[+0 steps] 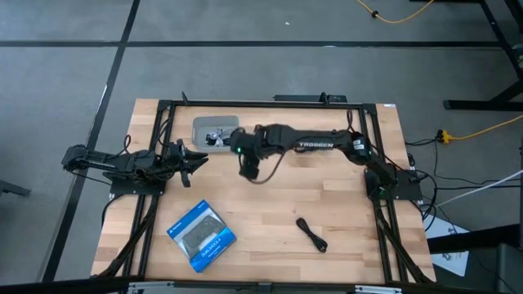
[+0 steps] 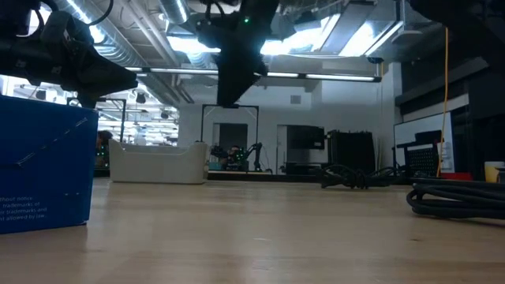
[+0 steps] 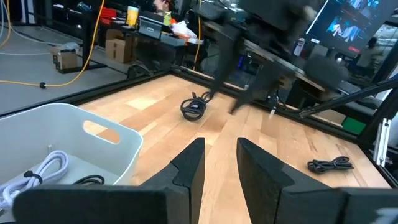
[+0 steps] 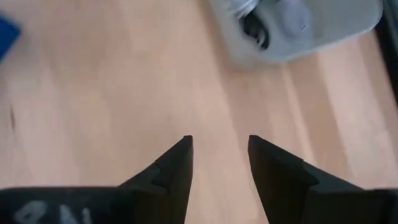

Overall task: Pick and place USB-C Cables
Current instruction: Put the black charger cable into the white bin

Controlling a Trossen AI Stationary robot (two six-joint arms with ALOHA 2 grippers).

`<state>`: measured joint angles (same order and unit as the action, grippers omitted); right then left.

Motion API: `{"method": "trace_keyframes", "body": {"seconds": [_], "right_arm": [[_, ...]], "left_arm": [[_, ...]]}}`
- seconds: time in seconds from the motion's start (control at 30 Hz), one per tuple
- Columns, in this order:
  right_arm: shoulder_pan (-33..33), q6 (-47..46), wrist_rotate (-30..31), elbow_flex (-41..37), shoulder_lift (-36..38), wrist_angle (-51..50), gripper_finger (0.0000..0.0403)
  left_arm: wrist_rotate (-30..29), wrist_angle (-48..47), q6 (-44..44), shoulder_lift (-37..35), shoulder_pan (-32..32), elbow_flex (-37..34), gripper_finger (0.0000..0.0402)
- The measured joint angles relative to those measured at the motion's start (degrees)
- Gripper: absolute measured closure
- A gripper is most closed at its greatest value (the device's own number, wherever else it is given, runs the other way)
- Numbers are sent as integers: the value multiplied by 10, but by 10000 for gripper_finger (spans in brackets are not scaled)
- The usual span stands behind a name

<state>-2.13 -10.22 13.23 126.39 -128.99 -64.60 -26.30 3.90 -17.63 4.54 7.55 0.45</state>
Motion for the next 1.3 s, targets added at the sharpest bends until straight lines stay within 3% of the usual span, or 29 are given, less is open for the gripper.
{"method": "trace_keyframes", "body": {"seconds": [0.13, 0.33, 0.57, 0.67, 0.8, 0.93, 1.07, 1.3], "right_arm": [[28, -15, 32, 0, 0, -65, 244], [67, -148, 97, 0, 0, -253, 244], [131, -174, 70, -74, 41, -254, 244], [165, -218, 67, -148, 78, -242, 244], [212, -353, 76, -265, 139, -225, 244], [261, -446, 19, -363, 190, -141, 244], [305, -488, -12, -421, 223, -50, 244], [367, -610, -13, -482, 232, 78, 244]], "left_arm": [[0, 0, 0, 0, 0, 0, 315], [0, 0, 0, 0, 0, 0, 315], [0, 0, -10, 0, 0, 0, 315], [1, 0, -21, 0, 0, 0, 315], [2, 0, -31, 0, 0, 0, 315], [2, 0, -30, 0, 0, 0, 315], [2, 0, -30, 0, 0, 0, 315], [2, 0, -30, 0, 0, 0, 315]]}}
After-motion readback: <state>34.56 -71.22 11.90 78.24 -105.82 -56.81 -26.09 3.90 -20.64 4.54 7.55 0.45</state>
